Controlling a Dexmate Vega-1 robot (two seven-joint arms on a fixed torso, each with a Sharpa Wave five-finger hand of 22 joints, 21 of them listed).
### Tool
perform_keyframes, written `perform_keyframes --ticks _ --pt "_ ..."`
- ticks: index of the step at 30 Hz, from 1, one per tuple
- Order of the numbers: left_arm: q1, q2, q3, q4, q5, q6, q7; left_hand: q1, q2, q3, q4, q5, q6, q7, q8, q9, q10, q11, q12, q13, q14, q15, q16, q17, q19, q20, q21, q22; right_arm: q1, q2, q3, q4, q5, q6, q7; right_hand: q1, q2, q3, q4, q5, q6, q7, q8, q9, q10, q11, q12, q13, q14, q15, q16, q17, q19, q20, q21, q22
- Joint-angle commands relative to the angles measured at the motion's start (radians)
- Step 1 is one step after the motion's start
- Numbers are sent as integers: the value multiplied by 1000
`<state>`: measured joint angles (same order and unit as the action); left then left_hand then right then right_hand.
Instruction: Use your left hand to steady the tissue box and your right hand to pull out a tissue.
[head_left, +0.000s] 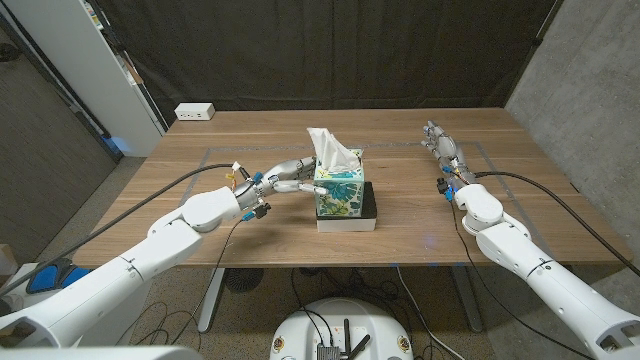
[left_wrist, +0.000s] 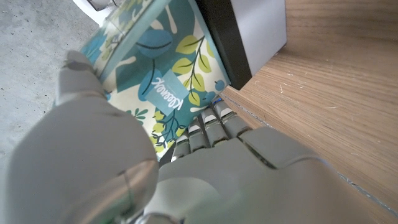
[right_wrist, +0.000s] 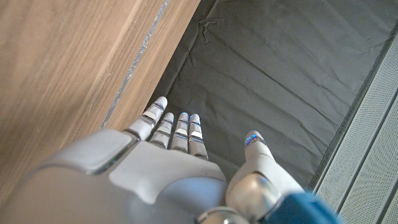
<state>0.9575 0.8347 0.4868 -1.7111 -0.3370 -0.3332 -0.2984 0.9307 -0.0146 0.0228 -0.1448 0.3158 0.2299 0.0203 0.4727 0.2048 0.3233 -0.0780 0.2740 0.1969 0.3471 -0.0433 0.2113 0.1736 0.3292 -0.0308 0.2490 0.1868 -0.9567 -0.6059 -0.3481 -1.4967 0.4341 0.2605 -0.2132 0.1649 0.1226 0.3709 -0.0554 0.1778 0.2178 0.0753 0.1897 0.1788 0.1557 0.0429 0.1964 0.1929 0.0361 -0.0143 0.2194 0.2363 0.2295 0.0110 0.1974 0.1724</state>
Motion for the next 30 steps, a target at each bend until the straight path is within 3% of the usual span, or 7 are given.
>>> perform_keyframes --ticks 1,13,30 --pt "-23 -13 14 23 -30 20 -8 47 45 28 -6 -41 69 -3 39 13 41 3 4 7 -1 -30 -12 2 -9 16 -8 3 17 8 -6 26 -1 2 7 -5 4 1 -6 -3 5 6 2 3 5 1 1 1 2 6 2 3 1 4 0 2" --pt "-30 -14 16 19 -41 27 -10 48 57 37 -2 -68 61 3 42 16 26 5 -12 10 -25 -21 -23 2 -19 18 -14 3 26 11 -7 41 3 5 12 -5 5 1 -7 -3 5 6 2 3 5 1 1 1 3 5 2 2 1 5 0 2" --pt "-6 18 -37 -71 -2 -8 57 39 62 41 3 -94 48 5 42 19 20 6 -24 12 -45 -19 -28 1 -30 14 -20 4 21 8 -1 54 13 17 19 -6 6 1 -10 -3 5 5 2 3 6 0 2 1 2 3 2 1 0 4 0 2"
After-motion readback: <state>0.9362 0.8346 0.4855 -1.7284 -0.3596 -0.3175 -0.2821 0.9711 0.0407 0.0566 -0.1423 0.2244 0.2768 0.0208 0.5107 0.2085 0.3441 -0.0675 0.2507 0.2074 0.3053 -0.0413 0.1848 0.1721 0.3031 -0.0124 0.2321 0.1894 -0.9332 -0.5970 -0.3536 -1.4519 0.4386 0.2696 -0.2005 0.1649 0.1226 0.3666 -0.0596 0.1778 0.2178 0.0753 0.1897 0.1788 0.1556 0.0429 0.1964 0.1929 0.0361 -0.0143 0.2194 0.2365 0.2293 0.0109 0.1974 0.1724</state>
